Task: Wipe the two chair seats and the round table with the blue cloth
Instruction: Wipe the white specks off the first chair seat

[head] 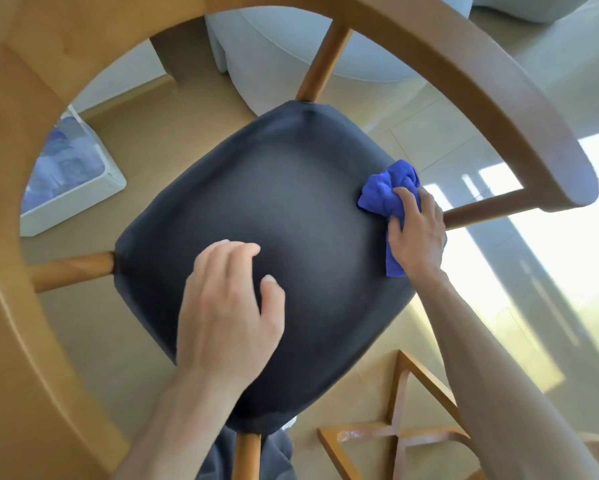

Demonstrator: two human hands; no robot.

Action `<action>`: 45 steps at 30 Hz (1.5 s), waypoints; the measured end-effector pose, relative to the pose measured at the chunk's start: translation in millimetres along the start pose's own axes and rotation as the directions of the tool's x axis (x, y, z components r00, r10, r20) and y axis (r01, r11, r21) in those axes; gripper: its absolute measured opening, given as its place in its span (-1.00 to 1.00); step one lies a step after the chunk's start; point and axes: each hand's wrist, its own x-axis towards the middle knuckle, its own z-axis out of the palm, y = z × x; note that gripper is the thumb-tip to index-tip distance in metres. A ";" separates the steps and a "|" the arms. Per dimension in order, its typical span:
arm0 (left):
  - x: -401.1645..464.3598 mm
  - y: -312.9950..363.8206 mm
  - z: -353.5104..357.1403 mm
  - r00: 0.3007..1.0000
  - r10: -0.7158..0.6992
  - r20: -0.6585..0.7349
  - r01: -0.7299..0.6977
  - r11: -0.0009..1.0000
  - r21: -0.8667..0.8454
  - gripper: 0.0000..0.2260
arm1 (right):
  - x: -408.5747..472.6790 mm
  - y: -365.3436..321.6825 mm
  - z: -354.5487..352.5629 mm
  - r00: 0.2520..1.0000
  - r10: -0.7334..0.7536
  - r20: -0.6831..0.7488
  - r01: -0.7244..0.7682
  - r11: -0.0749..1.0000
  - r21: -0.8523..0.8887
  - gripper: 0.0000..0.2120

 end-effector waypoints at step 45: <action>-22.3 -46.8 43.8 0.841 -0.361 0.403 0.182 0.890 0.418 -0.93 | -30.4 -35.7 0.2 0.996 -0.023 0.083 0.030 0.996 -0.087 -0.59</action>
